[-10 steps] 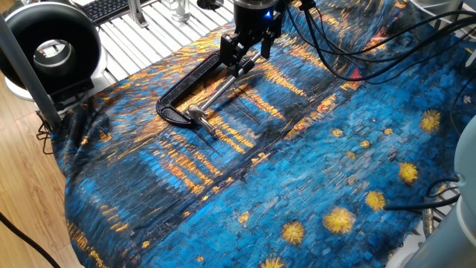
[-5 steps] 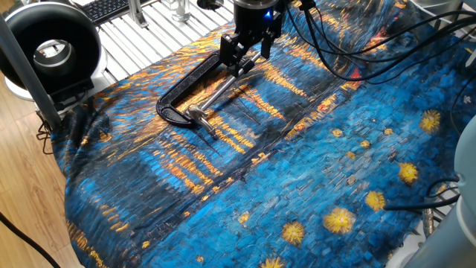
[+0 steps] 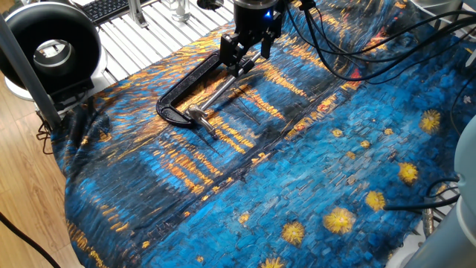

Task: Turn on the water tap

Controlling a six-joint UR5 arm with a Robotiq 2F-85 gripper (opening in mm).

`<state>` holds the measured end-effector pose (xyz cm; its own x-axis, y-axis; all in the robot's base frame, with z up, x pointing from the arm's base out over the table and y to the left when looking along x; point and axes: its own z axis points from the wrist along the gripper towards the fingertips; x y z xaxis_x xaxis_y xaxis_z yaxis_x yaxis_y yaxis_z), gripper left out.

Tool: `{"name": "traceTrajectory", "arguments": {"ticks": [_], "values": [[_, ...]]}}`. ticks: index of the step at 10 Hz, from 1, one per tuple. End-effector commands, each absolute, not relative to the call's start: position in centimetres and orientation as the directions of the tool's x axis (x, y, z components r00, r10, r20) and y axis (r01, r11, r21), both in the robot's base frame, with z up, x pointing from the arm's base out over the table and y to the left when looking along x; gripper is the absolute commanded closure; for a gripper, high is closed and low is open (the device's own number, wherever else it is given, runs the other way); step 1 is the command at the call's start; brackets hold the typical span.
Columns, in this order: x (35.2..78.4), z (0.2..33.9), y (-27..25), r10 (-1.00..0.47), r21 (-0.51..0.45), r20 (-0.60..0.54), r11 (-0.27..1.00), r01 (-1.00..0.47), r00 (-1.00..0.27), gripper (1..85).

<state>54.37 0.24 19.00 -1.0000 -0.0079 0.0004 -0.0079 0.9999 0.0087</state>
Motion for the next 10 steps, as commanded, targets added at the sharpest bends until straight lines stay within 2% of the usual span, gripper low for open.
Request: {"name": "traceTrajectory", "arguments": {"ticks": [1,10], "values": [[56.32,19.10,-1.50,-0.020,-0.071,-0.073,0.997,-0.015,-0.997,84.7],[56.28,19.11,-0.96,0.004,-0.055,-0.069,0.998,0.008,-0.998,84.7]]}}
